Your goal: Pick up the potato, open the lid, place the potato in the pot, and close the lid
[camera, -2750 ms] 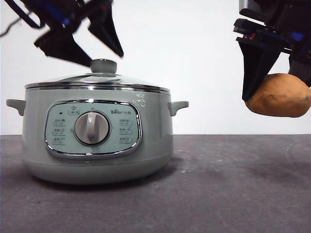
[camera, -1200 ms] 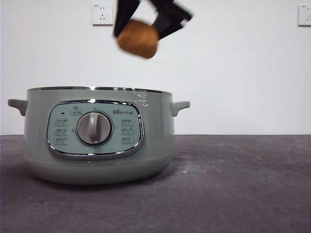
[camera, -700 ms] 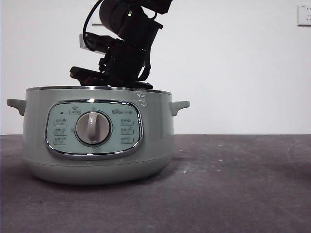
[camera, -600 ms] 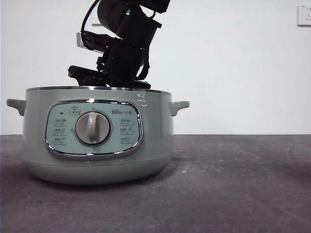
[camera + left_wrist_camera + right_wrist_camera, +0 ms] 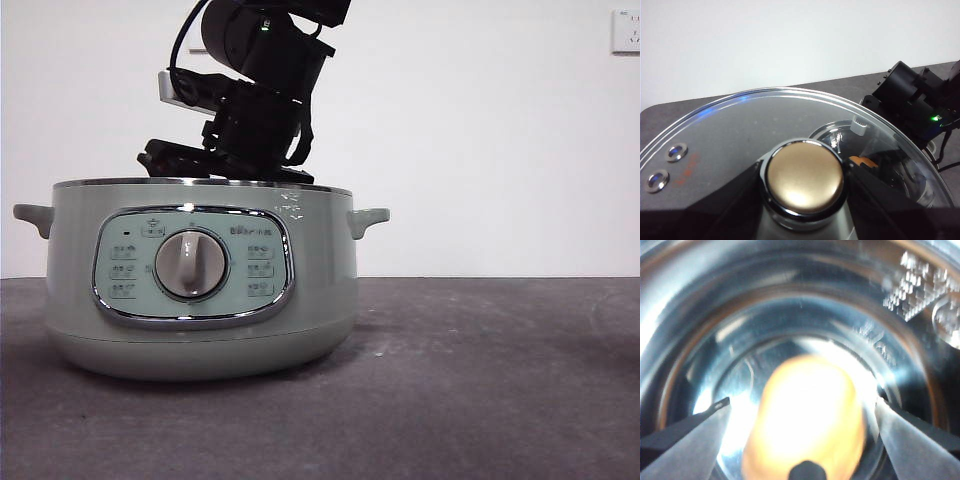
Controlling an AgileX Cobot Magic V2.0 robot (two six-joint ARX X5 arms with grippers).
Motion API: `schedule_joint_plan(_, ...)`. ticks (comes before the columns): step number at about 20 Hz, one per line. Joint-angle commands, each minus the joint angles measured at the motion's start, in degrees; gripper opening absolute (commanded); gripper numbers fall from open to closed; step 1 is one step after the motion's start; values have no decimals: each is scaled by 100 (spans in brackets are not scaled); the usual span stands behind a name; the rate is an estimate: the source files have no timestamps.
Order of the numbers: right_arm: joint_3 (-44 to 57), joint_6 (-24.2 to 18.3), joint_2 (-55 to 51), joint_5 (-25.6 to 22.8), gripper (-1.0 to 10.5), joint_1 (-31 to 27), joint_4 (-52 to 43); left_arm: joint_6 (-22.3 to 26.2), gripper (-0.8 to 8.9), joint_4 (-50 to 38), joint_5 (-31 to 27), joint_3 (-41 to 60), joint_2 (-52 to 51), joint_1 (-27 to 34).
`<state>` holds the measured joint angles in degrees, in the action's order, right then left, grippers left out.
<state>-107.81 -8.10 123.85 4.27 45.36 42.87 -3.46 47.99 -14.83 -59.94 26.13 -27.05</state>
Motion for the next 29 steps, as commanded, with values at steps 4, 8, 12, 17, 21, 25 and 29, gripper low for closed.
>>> schedule_joint_plan(4,-20,79,-1652,-505,471,-35,719,24,-8,-667,7,-55,472,0)
schedule_joint_plan(8,-20,227,-3202,-614,471,-151,1351,11,-8,-1799,697,-55,1838,0)
schedule_joint_plan(12,-20,376,-4063,-616,471,-151,1762,-157,-8,-2997,1401,-55,3224,-26)
schedule_joint_plan(17,-20,378,-4583,-619,470,-151,2103,-256,-8,-3722,1521,-55,4566,-184)
schedule_joint_plan(21,-20,374,-4629,-621,469,-162,2218,-254,-8,-3713,1495,-55,4966,-284)
schedule_joint_plan(25,-20,376,-4627,-616,469,-223,2218,-254,-8,-3692,1495,-55,4994,-289)
schedule_joint_plan(29,-20,376,-4627,-616,469,-225,2236,-254,-9,-3556,1493,-55,5080,-289)
